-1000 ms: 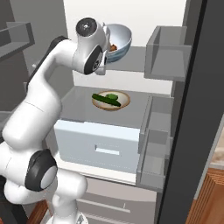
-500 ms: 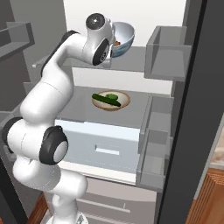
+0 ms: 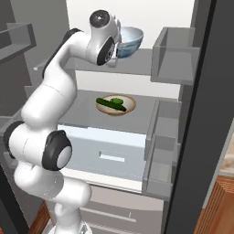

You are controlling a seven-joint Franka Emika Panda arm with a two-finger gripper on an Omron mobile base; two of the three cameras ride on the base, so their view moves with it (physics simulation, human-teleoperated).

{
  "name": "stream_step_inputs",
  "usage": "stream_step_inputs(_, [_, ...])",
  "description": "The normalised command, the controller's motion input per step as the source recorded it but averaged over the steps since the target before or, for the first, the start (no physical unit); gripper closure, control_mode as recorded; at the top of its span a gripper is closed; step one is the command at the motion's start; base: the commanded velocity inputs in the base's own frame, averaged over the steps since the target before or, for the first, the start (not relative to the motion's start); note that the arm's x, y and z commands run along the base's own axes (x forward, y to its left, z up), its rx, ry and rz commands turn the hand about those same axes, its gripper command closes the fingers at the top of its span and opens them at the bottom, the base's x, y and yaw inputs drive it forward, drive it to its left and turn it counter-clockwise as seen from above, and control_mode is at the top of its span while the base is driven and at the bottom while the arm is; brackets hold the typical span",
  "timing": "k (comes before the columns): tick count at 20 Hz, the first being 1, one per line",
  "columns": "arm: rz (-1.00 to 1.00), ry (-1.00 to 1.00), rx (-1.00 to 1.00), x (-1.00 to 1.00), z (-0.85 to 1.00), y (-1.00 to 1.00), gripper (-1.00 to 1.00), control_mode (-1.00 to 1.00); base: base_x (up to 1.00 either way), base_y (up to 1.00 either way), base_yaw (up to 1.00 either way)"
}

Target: Place the bowl with the cucumber and avocado on the second highest shelf of the fridge. Place the bowl with the chicken drumsticks on the top shelf of the fridge.

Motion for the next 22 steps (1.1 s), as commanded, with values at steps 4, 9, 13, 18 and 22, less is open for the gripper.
stream_step_inputs(4, [-0.03, -0.32, -0.10, -0.98, 0.80, 0.22, -1.00, -1.00, 0.00, 0.00, 0.00])
stream_step_inputs(9, [-0.01, -0.33, -0.08, -1.00, 0.18, 0.27, -1.00, -1.00, 0.00, 0.00, 0.00])
stream_step_inputs(13, [0.00, -0.19, -0.07, -1.00, -0.83, 0.00, -1.00, -1.00, 0.00, 0.00, 0.00])
stream_step_inputs(18, [0.00, -0.06, -0.07, -1.00, -1.00, 0.00, -1.00, -1.00, 0.00, 0.00, 0.00])
stream_step_inputs(22, [-0.01, -0.01, -0.02, -1.00, -0.84, 0.01, -1.00, -1.00, 0.00, 0.00, 0.00])
